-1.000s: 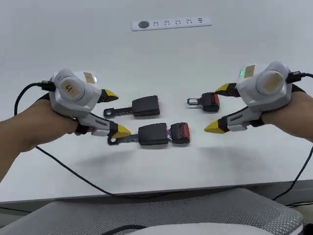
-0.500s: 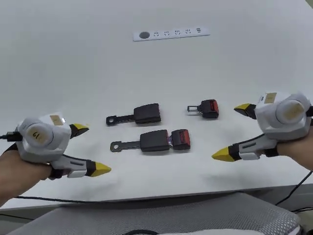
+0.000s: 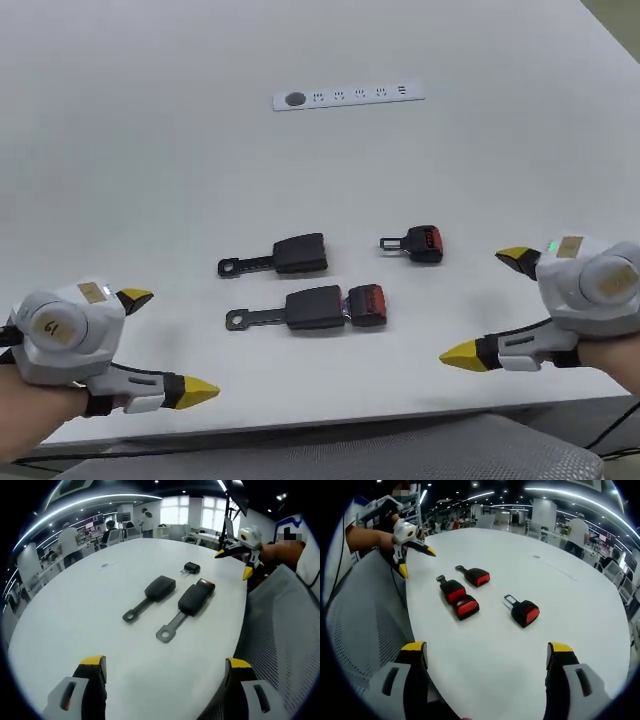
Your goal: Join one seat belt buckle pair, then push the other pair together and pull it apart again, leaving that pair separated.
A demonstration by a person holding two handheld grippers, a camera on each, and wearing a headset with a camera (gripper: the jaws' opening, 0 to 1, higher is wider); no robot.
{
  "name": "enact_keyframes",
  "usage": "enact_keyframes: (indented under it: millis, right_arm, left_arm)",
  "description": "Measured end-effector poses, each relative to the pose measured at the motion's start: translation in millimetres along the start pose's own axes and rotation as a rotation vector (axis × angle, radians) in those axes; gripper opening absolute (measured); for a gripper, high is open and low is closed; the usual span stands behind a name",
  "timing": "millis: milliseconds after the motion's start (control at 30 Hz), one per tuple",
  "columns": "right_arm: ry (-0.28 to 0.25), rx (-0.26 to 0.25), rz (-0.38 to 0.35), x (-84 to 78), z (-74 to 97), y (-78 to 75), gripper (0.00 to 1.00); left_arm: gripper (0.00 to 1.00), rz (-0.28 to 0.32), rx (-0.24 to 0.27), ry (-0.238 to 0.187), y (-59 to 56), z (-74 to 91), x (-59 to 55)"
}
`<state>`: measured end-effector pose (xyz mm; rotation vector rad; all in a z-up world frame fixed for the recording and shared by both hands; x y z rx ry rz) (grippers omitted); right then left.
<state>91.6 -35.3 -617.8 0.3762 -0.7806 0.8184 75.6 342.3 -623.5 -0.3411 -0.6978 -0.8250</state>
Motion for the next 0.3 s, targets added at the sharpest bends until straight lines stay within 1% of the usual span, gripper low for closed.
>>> enact_keyframes:
  millis: [100, 133, 200, 233, 300]
  right_arm:
    - [-0.007, -0.003, -0.017, -1.2, 1.6, 3.3, 1.00]
    - [-0.009, -0.003, -0.012, -0.5, 2.6, 7.3, 1.00]
    - [-0.007, -0.004, -0.002, 1.2, 4.3, 12.3, 1.00]
    - [-0.006, -0.005, -0.002, 1.3, 4.7, 13.4, 1.00]
    - [-0.009, -0.007, -0.005, 2.3, 5.2, 13.6, 1.00]
  left_arm:
    - [1.00, 0.011, 0.023, -0.022, -1.7, 4.4, 0.2]
    - [1.00, 0.015, 0.027, -0.030, -2.5, 5.5, -0.4]
    - [1.00, 0.022, 0.021, -0.038, -6.3, 4.9, -1.3]
    - [1.00, 0.023, 0.015, -0.035, -5.9, 4.4, -4.6]
    - [1.00, 0.016, 0.010, -0.020, -6.1, 2.3, -7.0]
Point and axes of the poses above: the centre of the closed fingertips' face, and the gripper's own axes: z roughly backward along the fingers, y roughly to its left, x roughly out of its top, the point moved 4 cm from there along z, roughly backward along the fingers, and after that the axes turned 1 degree about -z, right-handed, at the moved point
